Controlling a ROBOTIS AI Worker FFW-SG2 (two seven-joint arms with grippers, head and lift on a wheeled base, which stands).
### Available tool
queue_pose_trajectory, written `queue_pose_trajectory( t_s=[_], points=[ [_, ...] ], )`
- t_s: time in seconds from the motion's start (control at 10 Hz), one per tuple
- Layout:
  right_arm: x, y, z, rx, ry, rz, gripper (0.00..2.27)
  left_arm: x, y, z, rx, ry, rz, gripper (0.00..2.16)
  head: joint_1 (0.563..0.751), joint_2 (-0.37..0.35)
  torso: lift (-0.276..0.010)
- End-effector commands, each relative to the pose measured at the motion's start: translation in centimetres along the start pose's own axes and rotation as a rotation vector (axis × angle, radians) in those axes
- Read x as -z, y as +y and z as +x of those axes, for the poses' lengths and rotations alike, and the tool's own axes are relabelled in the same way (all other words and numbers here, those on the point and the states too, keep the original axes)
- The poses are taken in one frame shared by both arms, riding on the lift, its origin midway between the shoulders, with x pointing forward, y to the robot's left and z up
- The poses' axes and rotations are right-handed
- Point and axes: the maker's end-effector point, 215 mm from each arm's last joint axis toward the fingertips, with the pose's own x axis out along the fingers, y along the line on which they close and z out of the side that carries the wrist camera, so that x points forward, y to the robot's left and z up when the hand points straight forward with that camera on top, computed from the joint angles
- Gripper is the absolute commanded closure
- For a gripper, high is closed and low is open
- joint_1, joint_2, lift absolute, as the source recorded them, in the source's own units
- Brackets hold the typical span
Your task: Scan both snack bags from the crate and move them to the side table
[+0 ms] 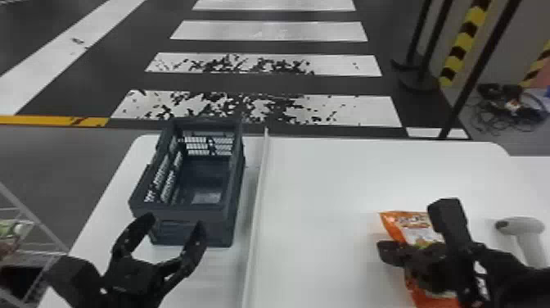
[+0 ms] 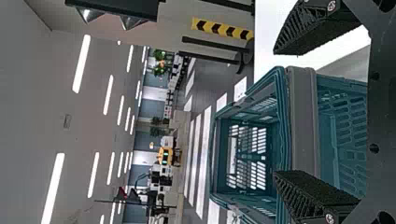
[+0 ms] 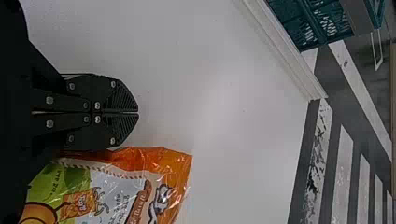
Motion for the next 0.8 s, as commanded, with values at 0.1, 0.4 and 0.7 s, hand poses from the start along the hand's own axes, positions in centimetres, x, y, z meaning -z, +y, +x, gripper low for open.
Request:
queue_pose_trajectory(
  t_s=[0.1, 0.4, 0.7],
  points=[
    [0.3, -0.9, -0.2, 0.011, 0.002, -0.009, 2.25, 0.0, 0.0, 0.0, 0.001, 0.0, 0.0, 0.08, 0.695, 0.022, -0.099],
    [-1.2, 0.3, -0.5, -0.017, -0.032, -0.001, 2.25, 0.1, 0.0, 0.0, -0.001, 0.001, -0.002, 0.08, 0.695, 0.015, -0.099],
    [-7.3, 1.5, -3.6, -0.042, -0.155, 0.025, 2.25, 0.1, 0.1, -0.2, -0.005, 0.002, -0.004, 0.08, 0.695, 0.052, -0.099]
  ],
)
